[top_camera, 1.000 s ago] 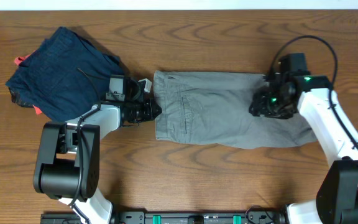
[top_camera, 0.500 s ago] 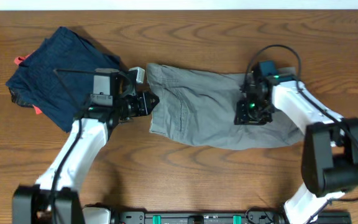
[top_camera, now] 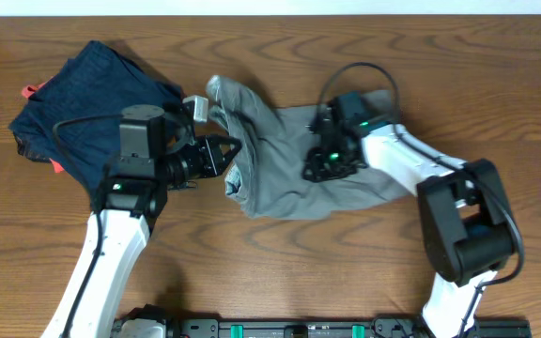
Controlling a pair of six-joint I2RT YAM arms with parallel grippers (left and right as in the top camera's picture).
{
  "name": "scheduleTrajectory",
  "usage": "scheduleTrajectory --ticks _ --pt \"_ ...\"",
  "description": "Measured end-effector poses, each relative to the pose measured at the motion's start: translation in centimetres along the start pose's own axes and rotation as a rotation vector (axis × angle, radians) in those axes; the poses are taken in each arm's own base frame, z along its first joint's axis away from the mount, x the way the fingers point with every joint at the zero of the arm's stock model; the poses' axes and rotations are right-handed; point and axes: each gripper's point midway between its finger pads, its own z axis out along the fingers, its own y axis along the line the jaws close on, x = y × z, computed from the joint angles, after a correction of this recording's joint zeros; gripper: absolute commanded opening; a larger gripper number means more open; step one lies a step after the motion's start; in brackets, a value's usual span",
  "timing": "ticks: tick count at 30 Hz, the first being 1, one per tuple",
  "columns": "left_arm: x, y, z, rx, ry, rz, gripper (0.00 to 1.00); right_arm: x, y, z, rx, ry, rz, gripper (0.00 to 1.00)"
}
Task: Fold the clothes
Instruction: 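Lift both ends and bring the right gripper toward the left gripper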
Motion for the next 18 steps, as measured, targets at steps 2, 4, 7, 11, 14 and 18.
scheduleTrajectory --ticks 2,4,7,11,14,18 --pt "-0.7 -1.6 -0.9 0.035 -0.029 0.009 0.06 -0.4 2.0 1.0 -0.035 -0.017 -0.037 0.37" --pt "-1.1 -2.6 -1.5 0.056 -0.046 0.009 0.06 -0.6 3.9 1.8 -0.065 -0.035 -0.074 0.38" --pt "-0.9 -3.6 -1.6 0.08 -0.045 -0.002 0.06 -0.4 6.6 3.1 -0.103 -0.047 -0.121 0.38" --pt "-1.4 -4.8 -1.3 0.119 -0.063 0.005 0.06 0.4 9.4 4.3 -0.133 -0.047 -0.169 0.39" --pt "-2.0 -5.7 -1.3 0.144 -0.086 0.029 0.06 1.0 10.9 4.9 -0.147 -0.044 -0.193 0.44" --pt "-2.1 -5.6 -1.1 0.13 -0.095 0.022 0.06 1.3 10.9 4.7 -0.14 -0.028 -0.184 0.49"
